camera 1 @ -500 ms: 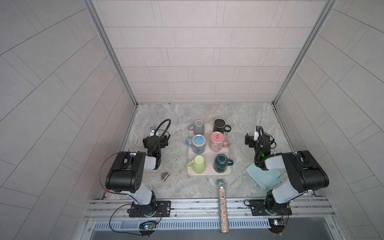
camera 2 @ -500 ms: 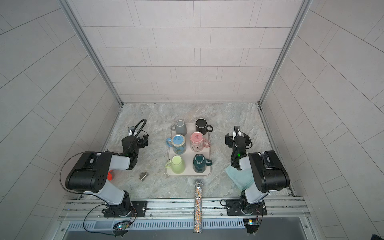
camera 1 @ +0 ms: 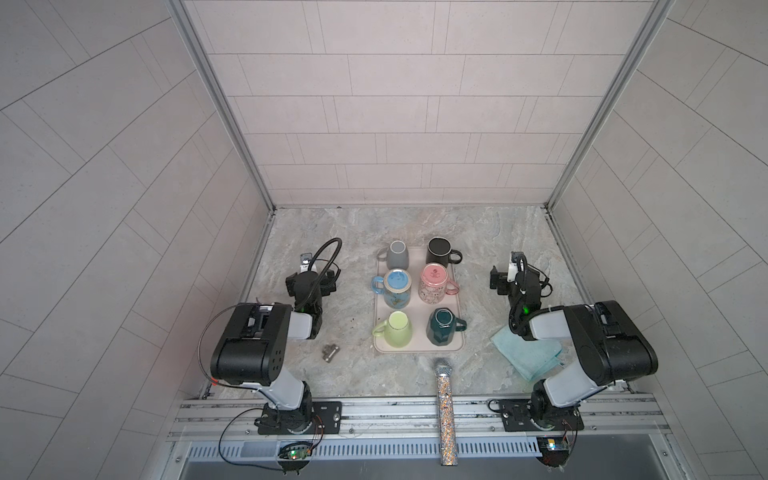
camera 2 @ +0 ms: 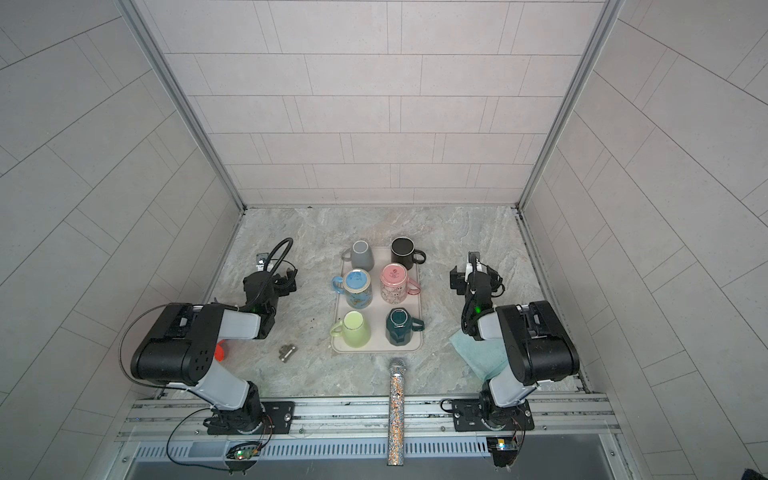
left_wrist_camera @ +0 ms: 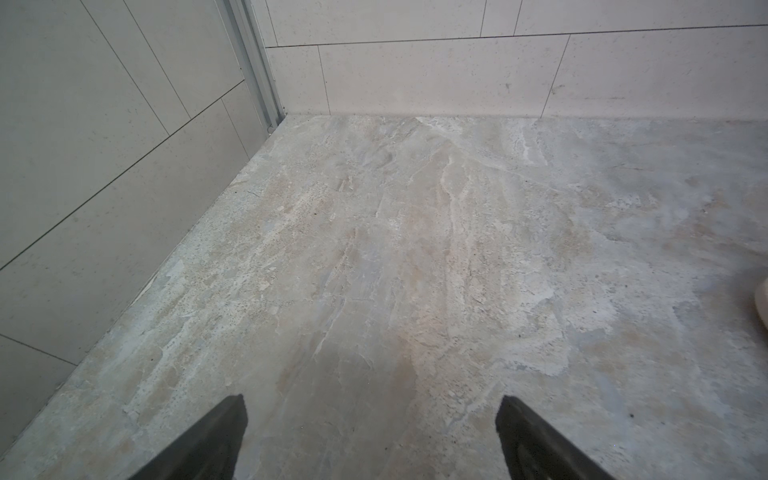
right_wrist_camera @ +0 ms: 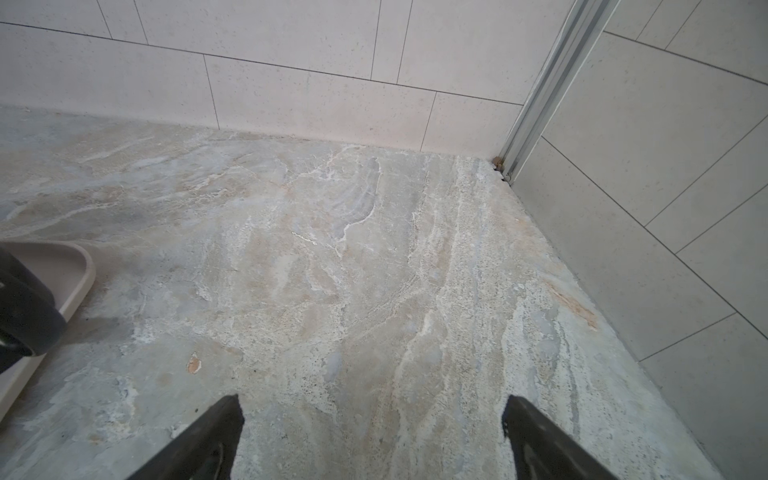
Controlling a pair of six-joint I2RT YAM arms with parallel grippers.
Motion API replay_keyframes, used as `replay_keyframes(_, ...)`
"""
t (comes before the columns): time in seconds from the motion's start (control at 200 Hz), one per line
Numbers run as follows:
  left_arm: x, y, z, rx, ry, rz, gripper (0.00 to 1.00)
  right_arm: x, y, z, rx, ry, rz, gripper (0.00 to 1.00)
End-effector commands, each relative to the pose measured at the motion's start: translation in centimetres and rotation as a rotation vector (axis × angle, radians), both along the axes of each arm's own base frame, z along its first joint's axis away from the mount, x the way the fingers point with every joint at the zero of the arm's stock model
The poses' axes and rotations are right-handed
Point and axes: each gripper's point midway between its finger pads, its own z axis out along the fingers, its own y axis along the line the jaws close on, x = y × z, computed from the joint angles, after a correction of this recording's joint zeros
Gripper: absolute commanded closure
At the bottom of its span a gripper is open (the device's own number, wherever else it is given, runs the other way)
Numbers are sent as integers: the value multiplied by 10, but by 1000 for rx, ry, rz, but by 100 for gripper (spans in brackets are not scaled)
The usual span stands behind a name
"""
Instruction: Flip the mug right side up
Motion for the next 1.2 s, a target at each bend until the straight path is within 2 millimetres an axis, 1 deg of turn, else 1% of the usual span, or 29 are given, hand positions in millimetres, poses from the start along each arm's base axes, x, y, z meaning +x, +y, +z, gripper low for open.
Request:
replay_keyframes(0.0,4,-1,9,1,-29,-5,0,-1,-1,-6,-7,16,1,1)
replay_keyframes(0.4,4,-1,10,4,-29,-4,0,-2,-1,-5,-7,14,0,1)
replay_keyframes(0.45,4,-1,11,4,-36,-3,0,-3,-5,-2,-10,0,-18,1)
replay_keyframes(0.495,3,4,15,2,-41,27,0,-6,-8,5,-6,-22,-41,1)
replay_keyframes(0.575,-1,12,31,6,-44,82,0,-13,-12,23,-5,-44,-63,1)
replay_keyframes(0.645,-7,21,46,10,-42,139,0,-19,-14,43,-7,-56,-69,1)
replay_keyframes(0.701,-12,28,63,10,-70,182,0,-24,-16,60,-14,-62,-80,1)
replay_keyframes(0.791,-20,32,94,-14,-156,219,0,-34,-21,89,-1,-77,-115,1)
replay_keyframes(0.866,-26,35,119,-40,-225,243,0,-41,-21,111,24,-94,-119,1)
replay_keyframes(0.921,-29,35,134,-68,-254,248,0,-44,-18,124,55,-81,-108,1)
replay_keyframes(0.971,-28,32,147,-99,-267,235,0,-46,-15,137,81,-66,-94,1)
replay_keyframes(0.986,-27,30,149,-108,-262,225,0,-47,-14,137,92,-48,-92,1)
replay_keyframes(1.006,-25,27,153,-120,-259,208,0,-47,-13,147,109,-45,-90,1)
replay_keyframes(1.076,-17,13,166,-179,-225,140,0,-47,-5,156,170,28,-67,1)
replay_keyframes(1.096,-15,9,170,-193,-217,119,0,-47,0,159,188,53,-51,1)
replay_keyframes(1.121,-13,4,170,-215,-190,101,0,-46,6,160,208,91,-23,1)
replay_keyframes(1.146,-10,-1,176,-234,-173,77,0,-45,13,164,227,126,9,1)
replay_keyframes(1.171,-8,-6,176,-249,-143,51,0,-44,21,163,246,175,43,1)
replay_keyframes(1.181,-6,-9,179,-254,-137,39,0,-44,23,162,252,197,53,1)
replay_keyframes(1.196,-5,-12,180,-261,-118,24,0,-44,28,164,263,222,74,1)
